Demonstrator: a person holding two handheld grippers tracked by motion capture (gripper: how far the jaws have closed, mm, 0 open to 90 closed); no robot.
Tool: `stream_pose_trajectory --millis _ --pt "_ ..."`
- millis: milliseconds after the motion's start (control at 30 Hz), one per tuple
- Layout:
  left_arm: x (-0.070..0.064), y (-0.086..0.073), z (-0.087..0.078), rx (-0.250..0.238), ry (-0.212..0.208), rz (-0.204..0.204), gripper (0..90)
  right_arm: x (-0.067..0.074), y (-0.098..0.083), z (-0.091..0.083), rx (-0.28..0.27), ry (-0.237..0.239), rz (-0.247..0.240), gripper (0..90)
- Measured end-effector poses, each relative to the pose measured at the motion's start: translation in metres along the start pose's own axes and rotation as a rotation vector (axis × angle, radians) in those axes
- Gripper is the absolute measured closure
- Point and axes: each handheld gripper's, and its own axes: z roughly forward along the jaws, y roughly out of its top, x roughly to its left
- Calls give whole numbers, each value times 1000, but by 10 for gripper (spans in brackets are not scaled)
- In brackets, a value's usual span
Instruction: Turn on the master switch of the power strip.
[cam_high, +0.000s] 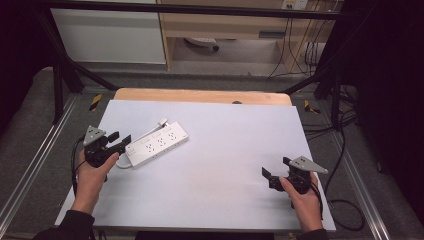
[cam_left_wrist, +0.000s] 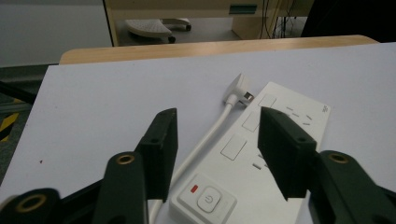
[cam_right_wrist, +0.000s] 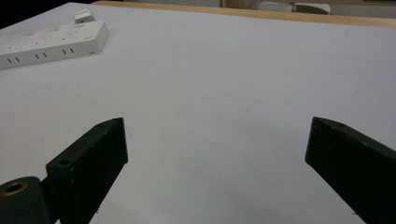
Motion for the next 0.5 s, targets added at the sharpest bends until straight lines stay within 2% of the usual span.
stream_pose_trajectory --millis 200,267,300,500 --pt "8 -6 1 23 -8 -10 617 1 -1 1 6 2 -2 59" --pt "10 -8 0 21 -31 -25 669 1 -1 2 8 5 -2 59" --pt "10 -8 0 23 -34 -21 714 2 -1 2 12 4 -3 59" --pt "11 -13 0 41 -26 -2 805 2 -2 2 15 1 -10 60"
